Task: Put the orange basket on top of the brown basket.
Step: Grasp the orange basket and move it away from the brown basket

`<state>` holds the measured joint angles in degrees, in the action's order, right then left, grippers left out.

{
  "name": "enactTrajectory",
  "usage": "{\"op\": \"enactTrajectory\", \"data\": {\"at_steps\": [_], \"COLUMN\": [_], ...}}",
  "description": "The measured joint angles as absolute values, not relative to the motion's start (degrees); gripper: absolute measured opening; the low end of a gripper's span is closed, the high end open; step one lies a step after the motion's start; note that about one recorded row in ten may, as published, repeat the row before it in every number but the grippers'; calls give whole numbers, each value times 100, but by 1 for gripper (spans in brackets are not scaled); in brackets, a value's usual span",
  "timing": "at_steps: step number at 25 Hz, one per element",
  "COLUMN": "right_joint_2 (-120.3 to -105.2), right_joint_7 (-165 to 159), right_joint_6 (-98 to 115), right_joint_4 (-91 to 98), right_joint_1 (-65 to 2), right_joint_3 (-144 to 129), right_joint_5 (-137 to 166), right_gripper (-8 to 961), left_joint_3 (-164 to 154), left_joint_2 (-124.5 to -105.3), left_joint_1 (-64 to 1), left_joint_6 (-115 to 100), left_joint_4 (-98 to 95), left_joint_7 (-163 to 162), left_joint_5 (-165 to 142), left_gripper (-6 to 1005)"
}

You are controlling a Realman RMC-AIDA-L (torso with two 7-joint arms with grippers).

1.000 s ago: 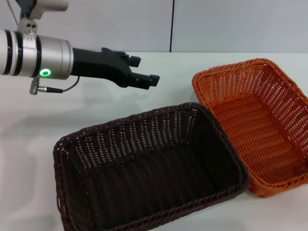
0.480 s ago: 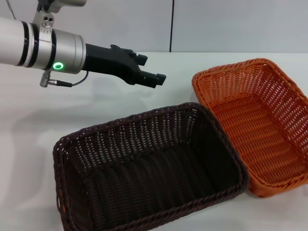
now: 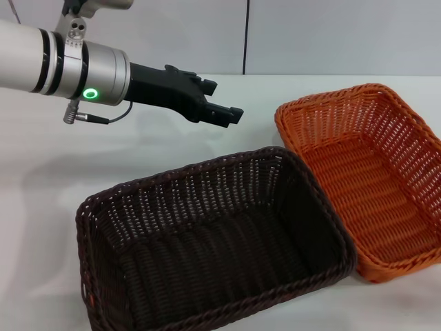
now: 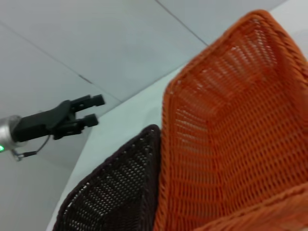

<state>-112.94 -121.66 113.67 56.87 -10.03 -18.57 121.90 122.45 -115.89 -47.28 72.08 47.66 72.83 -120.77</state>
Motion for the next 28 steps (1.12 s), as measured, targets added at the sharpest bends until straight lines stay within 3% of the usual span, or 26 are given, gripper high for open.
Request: {"op": "enactTrajectory", "data": {"at_steps": [28], "right_joint_2": [-11293], "right_joint_7": [-11697], "right_joint_6": [10106], "right_joint_4": [4435], "right_joint_1": [-1495], "right_joint_3": [-1882], "right_joint_5": [12550], "right_gripper": [730], "left_joint_3": [12155], "left_joint_2": [-11733], "left_joint_1": [-4761], "left_joint_6": [7330], "left_joint_4": [4792], "left_joint_7": [7164], "left_joint_5": [-12076], "left_gripper": [844]}}
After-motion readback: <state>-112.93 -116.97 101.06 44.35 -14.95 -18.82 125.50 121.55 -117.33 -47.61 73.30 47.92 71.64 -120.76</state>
